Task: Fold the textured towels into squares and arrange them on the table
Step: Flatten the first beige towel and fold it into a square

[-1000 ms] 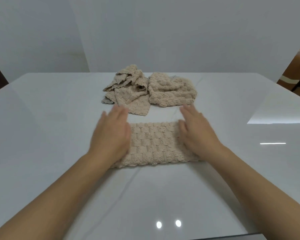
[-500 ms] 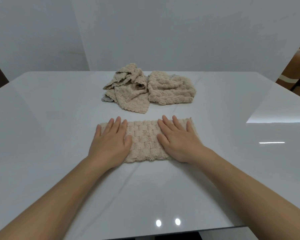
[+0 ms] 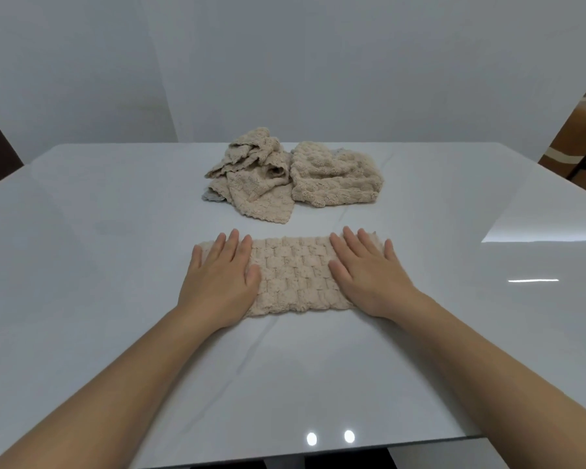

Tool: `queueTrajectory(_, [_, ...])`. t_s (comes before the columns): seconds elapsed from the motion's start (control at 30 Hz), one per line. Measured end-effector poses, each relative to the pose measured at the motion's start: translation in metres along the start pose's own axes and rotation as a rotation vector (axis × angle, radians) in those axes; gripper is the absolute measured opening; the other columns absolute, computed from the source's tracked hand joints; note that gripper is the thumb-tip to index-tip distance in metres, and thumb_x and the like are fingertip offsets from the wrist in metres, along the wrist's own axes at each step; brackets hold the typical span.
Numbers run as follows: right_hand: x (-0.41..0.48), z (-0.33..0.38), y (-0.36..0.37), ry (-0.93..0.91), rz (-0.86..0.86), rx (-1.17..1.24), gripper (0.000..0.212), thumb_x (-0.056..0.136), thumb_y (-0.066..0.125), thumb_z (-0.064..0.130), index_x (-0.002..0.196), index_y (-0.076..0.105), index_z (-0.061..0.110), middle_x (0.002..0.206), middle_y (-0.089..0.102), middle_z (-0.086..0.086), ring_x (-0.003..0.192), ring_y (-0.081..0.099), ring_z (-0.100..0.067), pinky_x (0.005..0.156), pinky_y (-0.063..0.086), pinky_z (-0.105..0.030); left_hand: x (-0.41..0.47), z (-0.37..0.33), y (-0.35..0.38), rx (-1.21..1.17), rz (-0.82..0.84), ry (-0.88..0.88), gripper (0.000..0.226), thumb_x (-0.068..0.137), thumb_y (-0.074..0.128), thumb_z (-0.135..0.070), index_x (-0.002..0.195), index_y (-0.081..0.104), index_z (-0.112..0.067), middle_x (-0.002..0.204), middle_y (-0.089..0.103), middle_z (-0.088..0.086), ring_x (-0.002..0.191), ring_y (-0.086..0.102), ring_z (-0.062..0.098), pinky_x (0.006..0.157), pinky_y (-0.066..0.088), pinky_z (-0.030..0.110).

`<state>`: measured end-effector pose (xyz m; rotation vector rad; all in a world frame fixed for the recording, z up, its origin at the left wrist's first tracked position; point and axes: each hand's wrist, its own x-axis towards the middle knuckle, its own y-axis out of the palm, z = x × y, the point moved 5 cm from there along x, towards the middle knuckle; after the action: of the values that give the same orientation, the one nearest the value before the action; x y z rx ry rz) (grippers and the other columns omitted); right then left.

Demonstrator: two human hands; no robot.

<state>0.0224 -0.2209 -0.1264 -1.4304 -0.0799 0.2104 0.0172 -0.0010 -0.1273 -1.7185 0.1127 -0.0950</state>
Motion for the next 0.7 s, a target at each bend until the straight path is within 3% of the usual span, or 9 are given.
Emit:
queueTrajectory(0.17, [0.0, -0.001, 0.0, 0.014, -0.018, -0.014, 0.058, 0.102, 0.01, 0.046, 0.155, -0.002, 0.025, 0.162, -0.008, 0.001, 0.149, -0.011, -0.018, 0.118, -0.008, -0.052, 0.001, -0.018, -0.007, 0.066, -0.015, -0.086, 0.06, 0.098, 0.014, -0.036, 0.154, -0.001, -0.019, 0.162, -0.008, 0.005, 0.148, -0.009, 0.022, 0.117, -0.009, 0.051])
queueTrajectory(0.27, [0.001, -0.002, 0.001, 0.013, -0.027, -0.015, 0.058, 0.102, 0.011, 0.045, 0.155, -0.002, 0.024, 0.163, -0.007, 0.001, 0.149, -0.01, -0.019, 0.118, -0.007, -0.052, 0.004, -0.067, -0.01, 0.029, -0.106, 0.072, 0.061, 0.098, 0.015, -0.035, 0.154, -0.002, -0.019, 0.161, -0.009, 0.004, 0.148, -0.012, 0.019, 0.117, -0.01, 0.051])
queueTrajectory(0.37, [0.001, -0.003, 0.002, 0.012, -0.027, -0.025, 0.058, 0.102, 0.012, 0.044, 0.155, -0.001, 0.024, 0.163, -0.007, 0.0, 0.149, -0.009, -0.018, 0.118, -0.006, -0.053, 0.006, -0.098, 0.006, -0.007, -0.046, 0.186, 0.059, 0.099, 0.013, -0.035, 0.154, -0.002, -0.02, 0.162, -0.009, -0.002, 0.147, -0.012, 0.013, 0.118, -0.009, 0.049])
queueTrajectory(0.7, [0.001, -0.004, 0.002, 0.005, -0.027, 0.0, 0.058, 0.102, 0.012, 0.046, 0.155, 0.0, 0.026, 0.163, -0.007, 0.002, 0.149, -0.01, -0.018, 0.118, -0.008, -0.053, -0.002, -0.017, 0.006, 0.018, 0.006, 0.018, 0.059, 0.1, 0.009, -0.043, 0.154, -0.005, -0.023, 0.161, -0.011, -0.005, 0.147, -0.011, 0.012, 0.119, -0.007, 0.046])
